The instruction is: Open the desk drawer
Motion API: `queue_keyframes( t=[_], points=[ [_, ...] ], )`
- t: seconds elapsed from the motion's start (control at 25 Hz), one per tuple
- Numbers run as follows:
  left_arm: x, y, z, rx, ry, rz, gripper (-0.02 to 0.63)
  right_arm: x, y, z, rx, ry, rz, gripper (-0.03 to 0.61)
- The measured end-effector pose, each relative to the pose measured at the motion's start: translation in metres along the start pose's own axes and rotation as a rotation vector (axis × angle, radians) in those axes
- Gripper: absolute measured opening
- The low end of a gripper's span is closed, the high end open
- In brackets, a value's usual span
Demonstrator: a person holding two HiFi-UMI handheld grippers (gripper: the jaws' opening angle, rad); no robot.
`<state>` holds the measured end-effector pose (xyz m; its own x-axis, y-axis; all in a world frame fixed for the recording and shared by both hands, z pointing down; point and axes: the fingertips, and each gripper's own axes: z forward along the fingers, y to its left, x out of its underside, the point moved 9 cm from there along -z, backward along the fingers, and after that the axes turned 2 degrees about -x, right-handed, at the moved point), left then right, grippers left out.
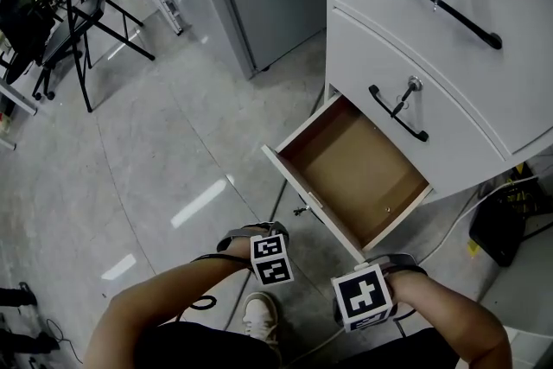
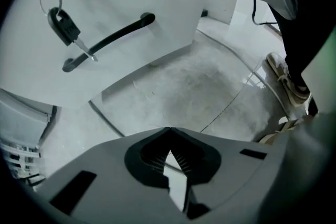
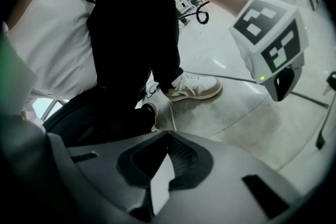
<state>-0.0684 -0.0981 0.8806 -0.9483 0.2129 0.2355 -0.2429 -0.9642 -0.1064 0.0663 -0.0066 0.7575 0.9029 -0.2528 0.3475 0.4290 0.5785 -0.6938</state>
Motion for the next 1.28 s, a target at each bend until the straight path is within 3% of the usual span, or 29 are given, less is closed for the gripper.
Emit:
queue_keyframes(
  t=[0.24,0.68,0.84,1.28],
  points=[
    [0.0,0.001,0.003,0.082,-0.009,-0.182,0.009,0.0,-0.006,0.001,-0.012,-0.013,0.002,0.015],
    [0.002,-0.009,0.012,0.137,-0.007,-0.43,0.008,-0.001,-0.01,0.001,-0.027,-0.048,0.008,0.015],
    [-0.001,-0.012,0.008,0.143,-0.027,-0.498,0.008,-0.001,-0.016,-0.003,0.026,-0.039,-0.007,0.015],
    [0.0,0.008,0.005,0.121,-0.061,-0.672,0.008,-0.003,-0.018,-0.001,0.033,-0.1,0.007,0.015]
  ],
)
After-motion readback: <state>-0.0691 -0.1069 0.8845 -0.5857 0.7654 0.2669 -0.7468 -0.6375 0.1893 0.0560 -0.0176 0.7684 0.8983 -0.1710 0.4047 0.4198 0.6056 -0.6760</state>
